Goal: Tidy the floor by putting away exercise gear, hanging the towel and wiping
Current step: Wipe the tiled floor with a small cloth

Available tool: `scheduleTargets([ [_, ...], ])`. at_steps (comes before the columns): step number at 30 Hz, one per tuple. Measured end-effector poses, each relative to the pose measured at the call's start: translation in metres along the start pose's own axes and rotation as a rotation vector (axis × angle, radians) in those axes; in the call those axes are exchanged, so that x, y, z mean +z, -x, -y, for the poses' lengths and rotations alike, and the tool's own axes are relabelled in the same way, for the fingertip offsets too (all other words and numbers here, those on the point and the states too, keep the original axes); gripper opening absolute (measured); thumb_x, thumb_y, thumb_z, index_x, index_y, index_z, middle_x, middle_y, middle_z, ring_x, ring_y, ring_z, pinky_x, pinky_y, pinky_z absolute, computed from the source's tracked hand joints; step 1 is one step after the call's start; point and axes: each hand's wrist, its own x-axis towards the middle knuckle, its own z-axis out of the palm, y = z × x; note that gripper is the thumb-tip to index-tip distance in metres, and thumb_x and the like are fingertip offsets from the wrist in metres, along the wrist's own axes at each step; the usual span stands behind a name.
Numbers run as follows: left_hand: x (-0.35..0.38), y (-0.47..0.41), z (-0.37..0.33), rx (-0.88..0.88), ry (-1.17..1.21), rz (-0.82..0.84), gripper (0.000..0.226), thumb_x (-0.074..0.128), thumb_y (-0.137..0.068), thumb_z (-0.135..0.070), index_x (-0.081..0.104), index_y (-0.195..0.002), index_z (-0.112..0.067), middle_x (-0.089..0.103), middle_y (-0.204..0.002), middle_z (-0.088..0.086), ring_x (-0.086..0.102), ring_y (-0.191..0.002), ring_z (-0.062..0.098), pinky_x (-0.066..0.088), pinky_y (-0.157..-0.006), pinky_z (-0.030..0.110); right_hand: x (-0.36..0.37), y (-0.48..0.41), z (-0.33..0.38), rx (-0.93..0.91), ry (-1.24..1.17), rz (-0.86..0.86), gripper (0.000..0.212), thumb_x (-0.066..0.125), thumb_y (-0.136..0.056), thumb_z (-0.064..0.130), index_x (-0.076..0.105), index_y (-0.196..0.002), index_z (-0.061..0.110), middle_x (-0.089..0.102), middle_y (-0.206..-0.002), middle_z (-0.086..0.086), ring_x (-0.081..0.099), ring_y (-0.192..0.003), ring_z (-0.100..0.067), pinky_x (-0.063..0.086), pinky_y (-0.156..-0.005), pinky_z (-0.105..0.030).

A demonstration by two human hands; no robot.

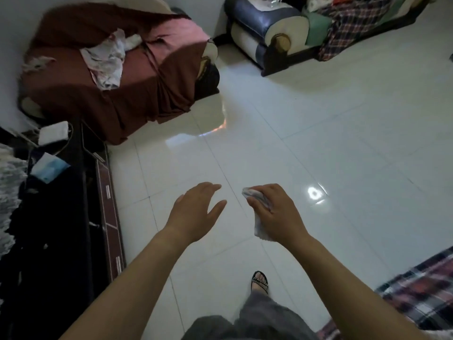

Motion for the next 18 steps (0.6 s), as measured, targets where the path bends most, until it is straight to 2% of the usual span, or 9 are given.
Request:
scheduleTargets([
  [5, -0.019, -0.066, 0.015, -0.036, 0.037, -0.009, 0.049, 0.036, -0.094, -0.049, 0.038, -0.138, -0.027, 0.039, -0.145, -0.007, 0.037, -0.132, 0.014, 0.034, -0.108, 0.039, -0.003, -0.078, -0.003, -0.012, -0.001, 0.018, 0.022, 0.054, -0.091, 0.037, 0.063, -0.111, 0.032, 0.059, -0.109, 0.011, 0.048, -0.101, 0.004, 0.034, -0.082, -0.007],
  [7, -0.024, -0.088, 0.030, -0.054, 0.046, 0.003, 0.049, 0.037, -0.094, -0.048, 0.038, -0.138, -0.027, 0.040, -0.144, -0.008, 0.038, -0.132, 0.013, 0.034, -0.108, 0.037, 0.003, -0.107, -0.003, -0.012, -0.002, 0.032, 0.021, 0.054, -0.092, 0.036, 0.063, -0.111, 0.032, 0.059, -0.109, 0.012, 0.049, -0.104, 0.000, 0.037, -0.085, -0.012],
  [10, -0.034, -0.128, 0.060, -0.074, 0.065, 0.026, 0.049, 0.037, -0.094, -0.047, 0.039, -0.138, -0.026, 0.040, -0.144, -0.007, 0.038, -0.131, 0.014, 0.035, -0.108, 0.037, 0.021, -0.157, -0.001, -0.011, 0.004, 0.051, 0.023, 0.053, -0.093, 0.035, 0.063, -0.112, 0.029, 0.060, -0.109, 0.010, 0.050, -0.104, -0.004, 0.041, -0.088, -0.021],
  [18, -0.089, -0.271, 0.157, -0.028, 0.059, -0.007, 0.049, 0.037, -0.095, -0.047, 0.038, -0.138, -0.026, 0.041, -0.144, -0.006, 0.040, -0.130, 0.014, 0.037, -0.106, 0.038, 0.078, -0.315, 0.035, 0.008, 0.060, 0.062, 0.023, 0.053, -0.092, 0.037, 0.062, -0.112, 0.029, 0.059, -0.110, 0.010, 0.051, -0.103, -0.004, 0.044, -0.089, -0.025],
])
